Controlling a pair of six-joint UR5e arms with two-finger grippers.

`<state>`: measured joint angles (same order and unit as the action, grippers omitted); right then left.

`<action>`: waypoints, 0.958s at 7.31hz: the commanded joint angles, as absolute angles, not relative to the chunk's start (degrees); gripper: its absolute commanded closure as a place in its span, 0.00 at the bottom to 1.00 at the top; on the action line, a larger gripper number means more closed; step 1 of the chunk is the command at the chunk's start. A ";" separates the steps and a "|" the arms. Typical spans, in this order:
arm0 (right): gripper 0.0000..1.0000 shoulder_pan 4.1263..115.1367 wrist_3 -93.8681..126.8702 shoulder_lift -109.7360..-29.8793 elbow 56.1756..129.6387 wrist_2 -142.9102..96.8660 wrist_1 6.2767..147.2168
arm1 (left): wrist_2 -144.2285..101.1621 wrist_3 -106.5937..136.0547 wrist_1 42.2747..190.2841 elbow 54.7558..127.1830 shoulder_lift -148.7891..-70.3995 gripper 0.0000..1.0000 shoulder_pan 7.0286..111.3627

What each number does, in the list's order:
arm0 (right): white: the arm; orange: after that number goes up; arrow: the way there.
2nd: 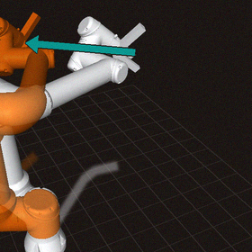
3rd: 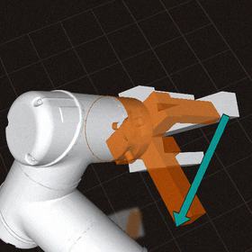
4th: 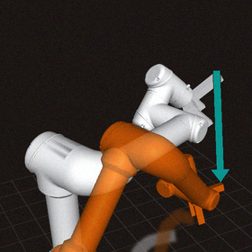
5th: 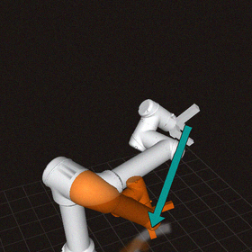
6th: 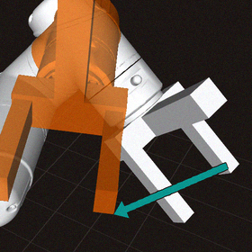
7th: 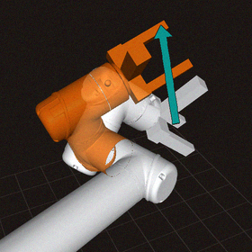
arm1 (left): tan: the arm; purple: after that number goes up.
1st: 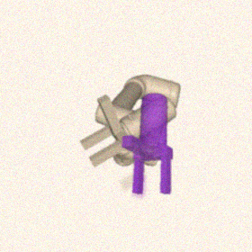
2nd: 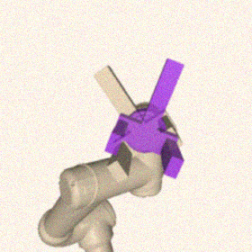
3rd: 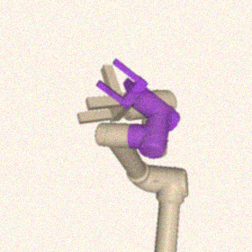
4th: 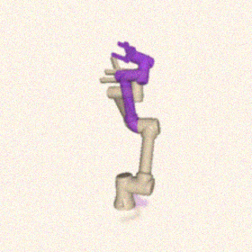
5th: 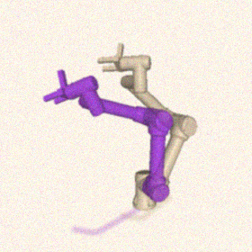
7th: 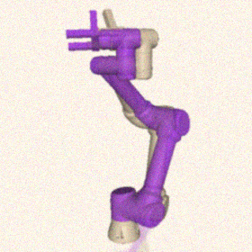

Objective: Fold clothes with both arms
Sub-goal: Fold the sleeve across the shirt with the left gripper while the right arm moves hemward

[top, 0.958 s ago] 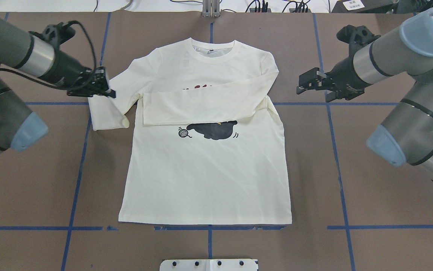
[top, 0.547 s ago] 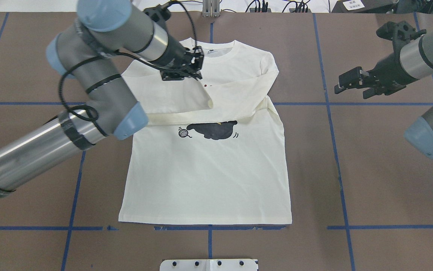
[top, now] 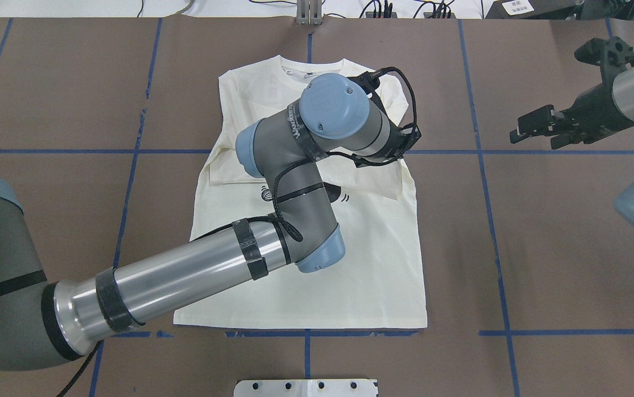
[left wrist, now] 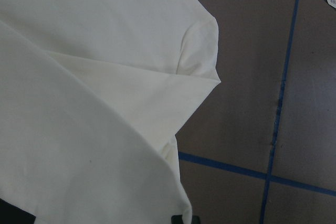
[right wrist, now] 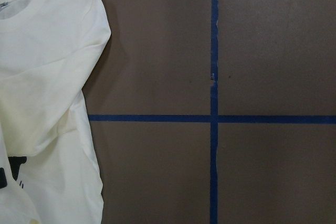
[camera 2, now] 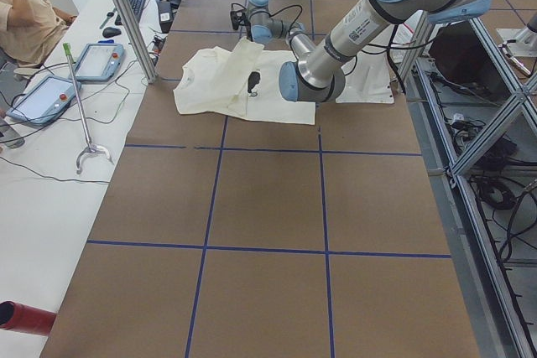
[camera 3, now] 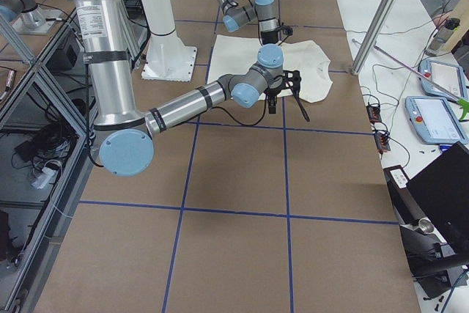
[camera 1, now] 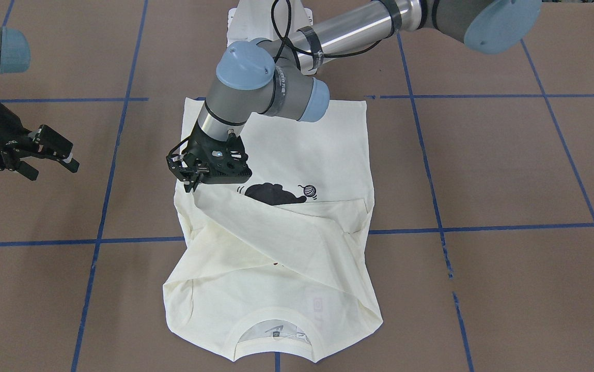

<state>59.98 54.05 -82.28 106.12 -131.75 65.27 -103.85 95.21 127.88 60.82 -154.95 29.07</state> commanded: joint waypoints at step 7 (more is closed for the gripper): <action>0.10 17.49 94.79 -81.11 117.67 -91.34 66.27 | -114.78 76.91 126.04 92.55 -121.47 0.04 43.94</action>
